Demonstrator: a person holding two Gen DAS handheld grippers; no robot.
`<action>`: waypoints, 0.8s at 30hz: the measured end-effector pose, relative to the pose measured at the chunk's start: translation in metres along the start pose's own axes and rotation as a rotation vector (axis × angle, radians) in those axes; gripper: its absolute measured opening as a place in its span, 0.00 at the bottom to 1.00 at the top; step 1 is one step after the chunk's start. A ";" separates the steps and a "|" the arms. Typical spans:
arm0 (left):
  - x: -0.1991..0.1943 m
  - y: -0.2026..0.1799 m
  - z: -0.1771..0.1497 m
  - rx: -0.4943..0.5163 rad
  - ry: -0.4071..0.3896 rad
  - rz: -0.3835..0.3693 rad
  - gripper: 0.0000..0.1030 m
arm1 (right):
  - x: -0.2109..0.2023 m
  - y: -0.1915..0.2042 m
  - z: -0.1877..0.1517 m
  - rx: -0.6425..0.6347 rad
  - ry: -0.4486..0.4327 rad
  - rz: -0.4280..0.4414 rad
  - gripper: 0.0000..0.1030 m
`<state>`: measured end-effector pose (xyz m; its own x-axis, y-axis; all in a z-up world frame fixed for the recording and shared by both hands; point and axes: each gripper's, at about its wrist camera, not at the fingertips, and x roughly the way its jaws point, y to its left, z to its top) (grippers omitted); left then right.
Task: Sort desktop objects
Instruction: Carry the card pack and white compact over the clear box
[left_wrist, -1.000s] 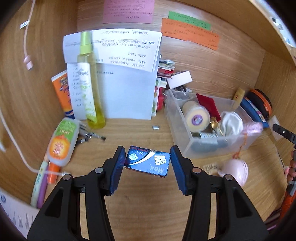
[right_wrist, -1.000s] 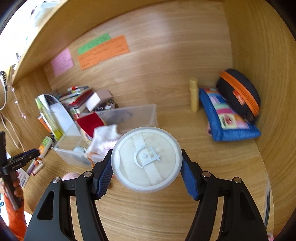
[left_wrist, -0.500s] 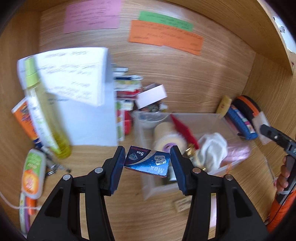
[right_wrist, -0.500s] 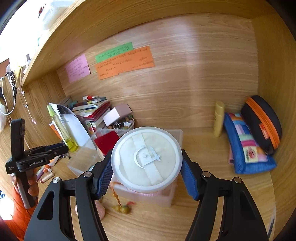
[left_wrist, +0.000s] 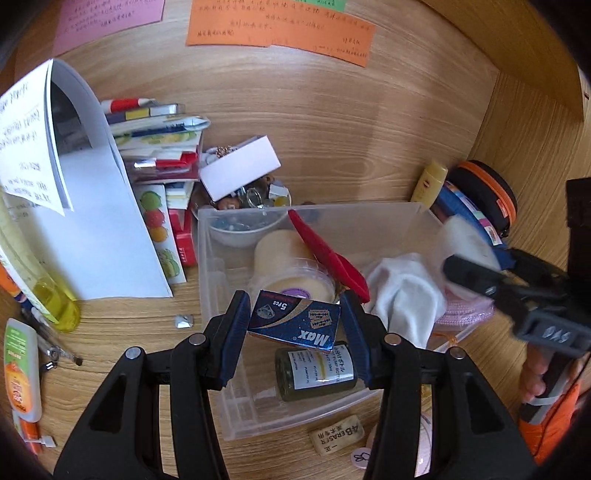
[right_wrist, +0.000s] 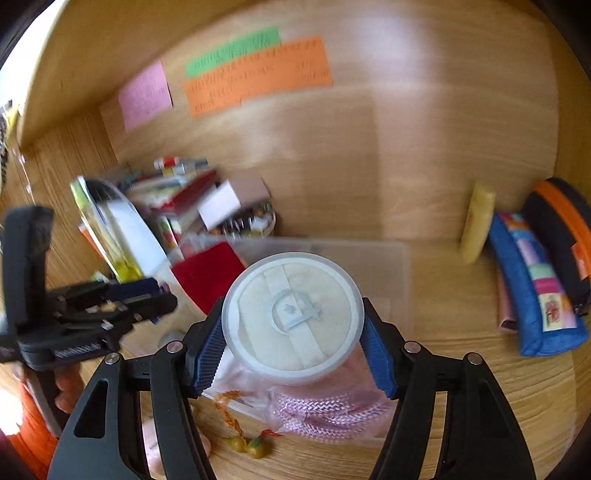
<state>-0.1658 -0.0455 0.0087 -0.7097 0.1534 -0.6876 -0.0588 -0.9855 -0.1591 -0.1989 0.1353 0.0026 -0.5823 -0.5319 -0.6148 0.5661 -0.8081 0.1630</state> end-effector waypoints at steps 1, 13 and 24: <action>0.000 0.000 0.000 0.000 -0.002 0.000 0.48 | 0.002 0.000 -0.001 -0.003 0.006 -0.006 0.61; 0.010 -0.010 -0.008 0.039 0.023 0.021 0.48 | 0.008 0.004 -0.005 -0.042 0.037 -0.062 0.62; 0.015 -0.018 -0.016 0.069 0.043 0.028 0.48 | -0.039 0.011 -0.005 -0.010 -0.057 -0.099 0.80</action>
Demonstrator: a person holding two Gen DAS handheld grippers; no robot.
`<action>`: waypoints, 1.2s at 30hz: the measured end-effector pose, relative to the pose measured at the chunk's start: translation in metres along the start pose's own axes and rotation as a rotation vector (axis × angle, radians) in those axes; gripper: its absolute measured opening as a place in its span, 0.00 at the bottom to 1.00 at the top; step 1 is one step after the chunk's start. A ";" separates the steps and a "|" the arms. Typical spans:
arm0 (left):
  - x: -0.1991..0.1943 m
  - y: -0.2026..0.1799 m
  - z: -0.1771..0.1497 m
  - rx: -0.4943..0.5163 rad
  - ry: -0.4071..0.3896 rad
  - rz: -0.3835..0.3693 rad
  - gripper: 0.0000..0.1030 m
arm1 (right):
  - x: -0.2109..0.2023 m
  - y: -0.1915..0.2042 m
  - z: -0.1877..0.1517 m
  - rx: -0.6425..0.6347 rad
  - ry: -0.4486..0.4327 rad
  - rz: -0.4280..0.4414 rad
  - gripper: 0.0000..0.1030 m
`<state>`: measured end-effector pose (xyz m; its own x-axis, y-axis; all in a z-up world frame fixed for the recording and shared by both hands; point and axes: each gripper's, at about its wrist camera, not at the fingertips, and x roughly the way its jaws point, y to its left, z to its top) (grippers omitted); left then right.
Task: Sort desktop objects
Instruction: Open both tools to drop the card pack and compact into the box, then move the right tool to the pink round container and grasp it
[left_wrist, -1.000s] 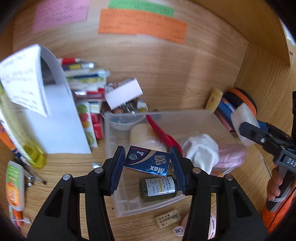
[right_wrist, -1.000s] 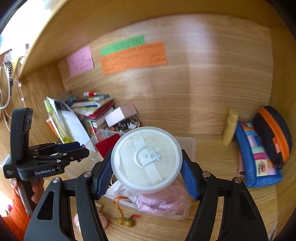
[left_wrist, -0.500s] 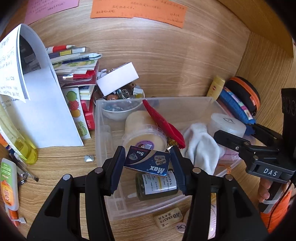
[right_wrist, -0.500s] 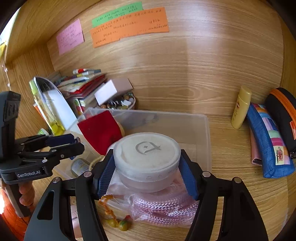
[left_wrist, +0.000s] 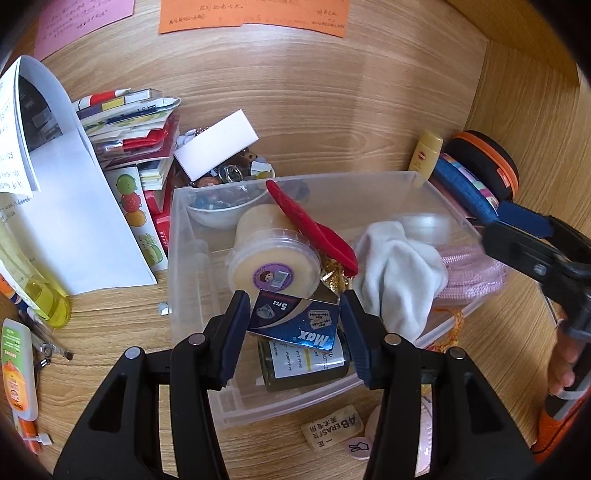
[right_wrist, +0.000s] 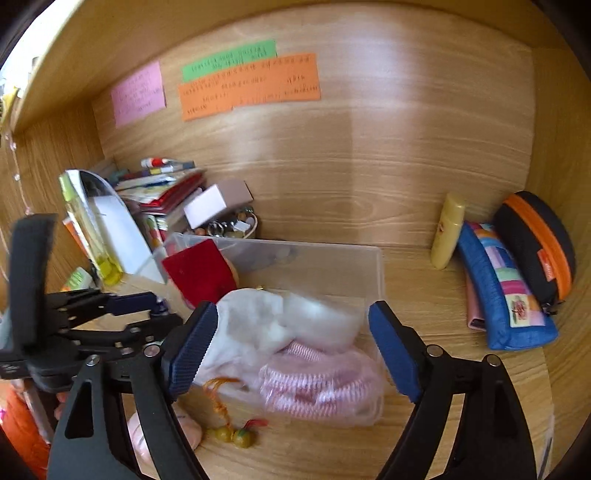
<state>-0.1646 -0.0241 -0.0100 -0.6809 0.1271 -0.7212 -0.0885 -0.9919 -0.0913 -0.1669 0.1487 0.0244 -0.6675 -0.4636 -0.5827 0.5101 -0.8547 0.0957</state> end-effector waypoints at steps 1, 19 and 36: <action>0.000 -0.001 0.000 0.001 0.000 0.000 0.48 | -0.004 0.002 -0.003 -0.002 0.000 0.002 0.80; -0.015 -0.002 -0.005 0.020 -0.040 -0.020 0.52 | -0.015 0.057 -0.071 -0.057 0.150 0.170 0.80; -0.071 0.029 -0.041 -0.018 -0.148 0.030 0.71 | 0.035 0.092 -0.090 -0.090 0.269 0.170 0.80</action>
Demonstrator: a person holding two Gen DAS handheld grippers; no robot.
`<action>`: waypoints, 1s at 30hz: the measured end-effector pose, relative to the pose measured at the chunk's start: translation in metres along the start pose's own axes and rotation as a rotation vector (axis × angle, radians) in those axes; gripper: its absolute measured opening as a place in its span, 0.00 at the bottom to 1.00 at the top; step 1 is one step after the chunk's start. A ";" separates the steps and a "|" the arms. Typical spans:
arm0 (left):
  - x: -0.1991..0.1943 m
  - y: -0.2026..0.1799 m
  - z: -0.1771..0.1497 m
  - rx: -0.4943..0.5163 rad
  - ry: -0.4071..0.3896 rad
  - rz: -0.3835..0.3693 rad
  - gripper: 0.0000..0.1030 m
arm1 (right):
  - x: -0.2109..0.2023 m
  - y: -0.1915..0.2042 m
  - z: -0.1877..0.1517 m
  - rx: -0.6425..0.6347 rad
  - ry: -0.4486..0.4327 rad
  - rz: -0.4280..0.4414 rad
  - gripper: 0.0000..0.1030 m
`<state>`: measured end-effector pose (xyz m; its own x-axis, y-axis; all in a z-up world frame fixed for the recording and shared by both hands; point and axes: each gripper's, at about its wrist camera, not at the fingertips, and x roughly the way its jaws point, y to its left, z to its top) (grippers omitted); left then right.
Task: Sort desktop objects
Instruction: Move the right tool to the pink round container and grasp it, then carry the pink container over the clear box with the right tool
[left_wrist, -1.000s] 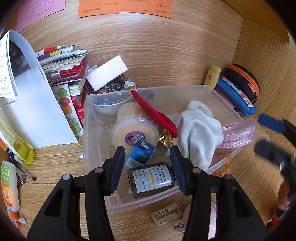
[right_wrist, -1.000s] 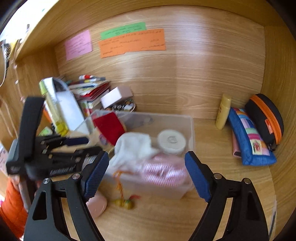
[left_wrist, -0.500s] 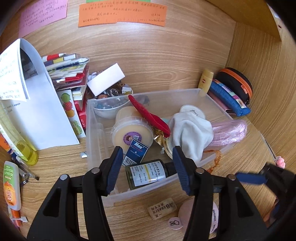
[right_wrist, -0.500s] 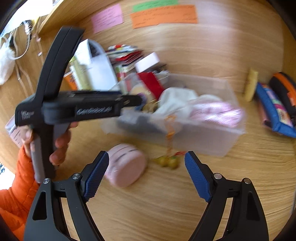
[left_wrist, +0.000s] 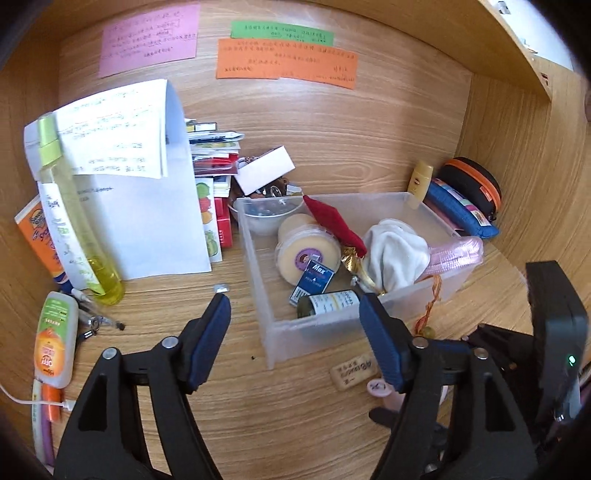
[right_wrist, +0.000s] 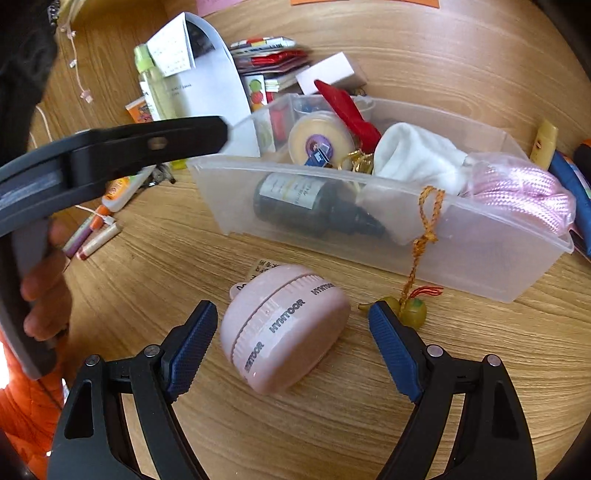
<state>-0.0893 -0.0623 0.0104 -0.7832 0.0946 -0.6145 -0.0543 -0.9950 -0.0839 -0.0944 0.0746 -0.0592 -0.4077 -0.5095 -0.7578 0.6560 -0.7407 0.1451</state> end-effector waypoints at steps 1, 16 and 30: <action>0.000 0.001 -0.001 -0.001 0.001 -0.002 0.71 | 0.001 0.000 0.000 0.004 -0.001 -0.001 0.80; 0.011 0.011 -0.035 -0.043 0.097 -0.003 0.71 | -0.016 -0.010 -0.004 0.034 -0.037 0.017 0.58; 0.030 -0.026 -0.055 0.015 0.210 -0.047 0.71 | -0.082 -0.051 0.006 0.094 -0.185 -0.037 0.58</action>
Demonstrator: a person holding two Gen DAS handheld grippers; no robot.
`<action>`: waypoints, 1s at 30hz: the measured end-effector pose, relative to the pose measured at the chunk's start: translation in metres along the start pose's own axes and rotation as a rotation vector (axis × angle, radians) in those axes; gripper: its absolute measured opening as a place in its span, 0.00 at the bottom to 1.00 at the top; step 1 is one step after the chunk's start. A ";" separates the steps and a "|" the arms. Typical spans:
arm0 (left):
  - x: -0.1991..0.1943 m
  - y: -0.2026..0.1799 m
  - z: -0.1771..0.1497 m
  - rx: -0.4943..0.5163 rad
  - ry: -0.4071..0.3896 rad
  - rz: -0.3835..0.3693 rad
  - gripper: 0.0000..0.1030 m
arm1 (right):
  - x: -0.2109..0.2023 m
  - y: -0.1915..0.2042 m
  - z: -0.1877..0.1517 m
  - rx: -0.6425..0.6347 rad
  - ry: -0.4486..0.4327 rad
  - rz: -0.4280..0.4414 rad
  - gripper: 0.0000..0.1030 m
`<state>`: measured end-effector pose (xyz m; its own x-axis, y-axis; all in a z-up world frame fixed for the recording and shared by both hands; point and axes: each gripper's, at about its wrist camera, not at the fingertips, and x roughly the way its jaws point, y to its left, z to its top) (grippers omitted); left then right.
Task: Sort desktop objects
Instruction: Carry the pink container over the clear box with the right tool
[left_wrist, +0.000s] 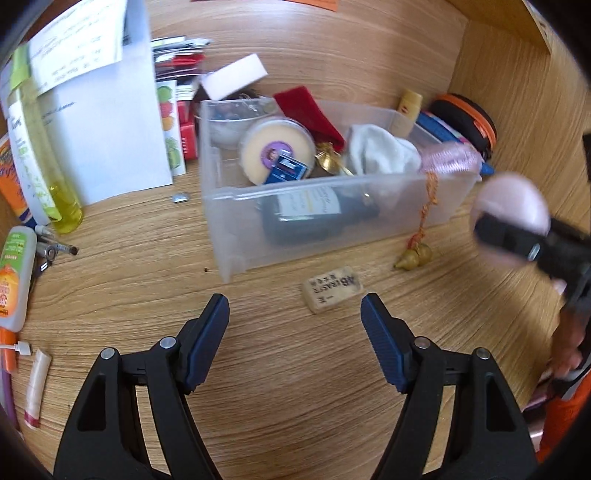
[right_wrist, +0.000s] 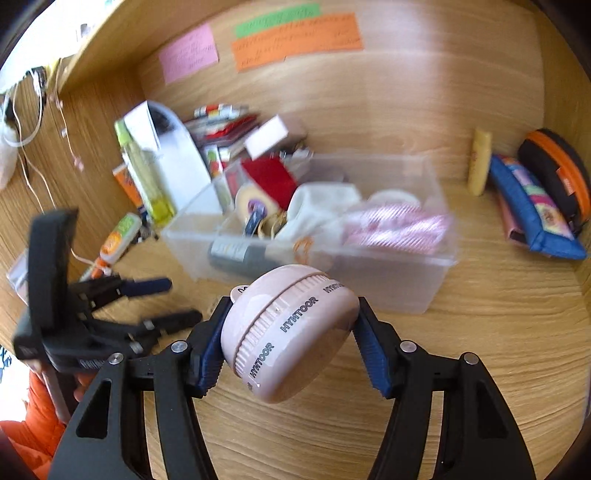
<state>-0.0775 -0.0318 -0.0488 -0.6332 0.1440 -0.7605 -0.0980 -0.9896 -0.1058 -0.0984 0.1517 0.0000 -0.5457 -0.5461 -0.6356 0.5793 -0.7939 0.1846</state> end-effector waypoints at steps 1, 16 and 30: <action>0.002 -0.003 -0.001 0.006 0.005 0.001 0.71 | -0.004 -0.001 0.003 -0.003 -0.013 -0.003 0.58; 0.033 -0.032 0.005 0.041 0.109 0.022 0.87 | -0.005 -0.022 0.050 -0.043 -0.101 -0.022 0.58; 0.044 -0.041 0.014 0.065 0.106 0.083 0.90 | 0.034 -0.028 0.072 -0.117 -0.063 -0.122 0.58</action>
<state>-0.1118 0.0156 -0.0688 -0.5571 0.0564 -0.8285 -0.0998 -0.9950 -0.0006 -0.1764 0.1358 0.0270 -0.6510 -0.4661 -0.5991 0.5710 -0.8207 0.0180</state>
